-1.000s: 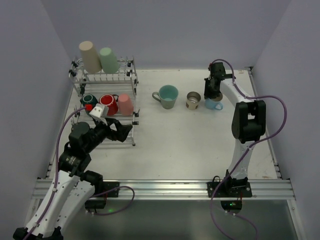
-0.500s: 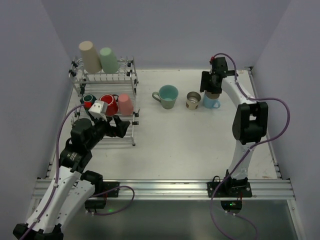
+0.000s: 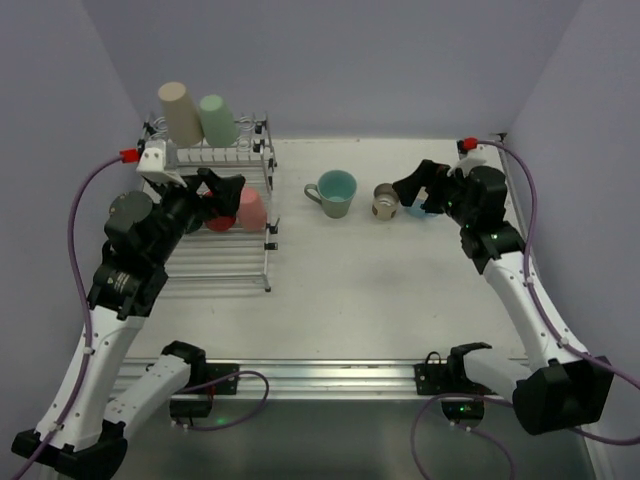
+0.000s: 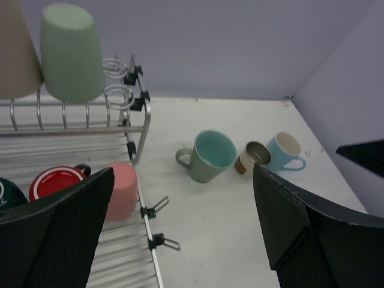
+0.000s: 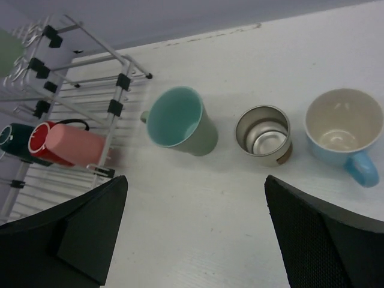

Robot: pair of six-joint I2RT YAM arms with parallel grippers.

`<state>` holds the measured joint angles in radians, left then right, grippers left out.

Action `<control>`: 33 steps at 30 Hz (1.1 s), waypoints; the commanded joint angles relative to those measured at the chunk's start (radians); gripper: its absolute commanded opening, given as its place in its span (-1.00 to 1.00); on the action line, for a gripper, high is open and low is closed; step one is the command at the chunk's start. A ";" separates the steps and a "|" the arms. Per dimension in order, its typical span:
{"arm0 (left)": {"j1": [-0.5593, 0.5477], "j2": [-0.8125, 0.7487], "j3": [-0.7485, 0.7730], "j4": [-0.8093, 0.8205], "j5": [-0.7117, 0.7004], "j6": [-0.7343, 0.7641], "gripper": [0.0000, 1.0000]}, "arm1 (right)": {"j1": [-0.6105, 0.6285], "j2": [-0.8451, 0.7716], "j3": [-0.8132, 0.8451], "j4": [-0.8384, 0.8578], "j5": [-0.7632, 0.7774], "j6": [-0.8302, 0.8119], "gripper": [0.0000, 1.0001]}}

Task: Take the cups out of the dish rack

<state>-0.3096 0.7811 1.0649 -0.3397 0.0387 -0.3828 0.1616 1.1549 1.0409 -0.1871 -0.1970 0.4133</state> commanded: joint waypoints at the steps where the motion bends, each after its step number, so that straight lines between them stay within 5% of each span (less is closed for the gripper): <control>1: 0.004 0.097 0.113 0.044 -0.118 -0.031 1.00 | 0.006 -0.073 -0.163 0.167 -0.096 0.071 0.98; 12: 0.006 0.349 0.354 0.035 -0.379 0.010 1.00 | 0.006 -0.162 -0.289 0.271 -0.186 0.099 0.98; 22: 0.075 0.086 -0.184 0.050 -0.545 -0.059 1.00 | 0.004 -0.190 -0.314 0.287 -0.203 0.099 0.96; 28: 0.205 0.162 -0.276 0.132 -0.513 -0.148 1.00 | 0.006 -0.188 -0.303 0.264 -0.234 0.090 0.95; 33: 0.208 0.244 -0.287 0.209 -0.625 -0.114 1.00 | 0.004 -0.204 -0.305 0.255 -0.228 0.079 0.94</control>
<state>-0.1104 1.0046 0.7868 -0.2634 -0.4824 -0.4831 0.1692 0.9844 0.7288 0.0460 -0.4107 0.5045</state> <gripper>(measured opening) 0.997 0.976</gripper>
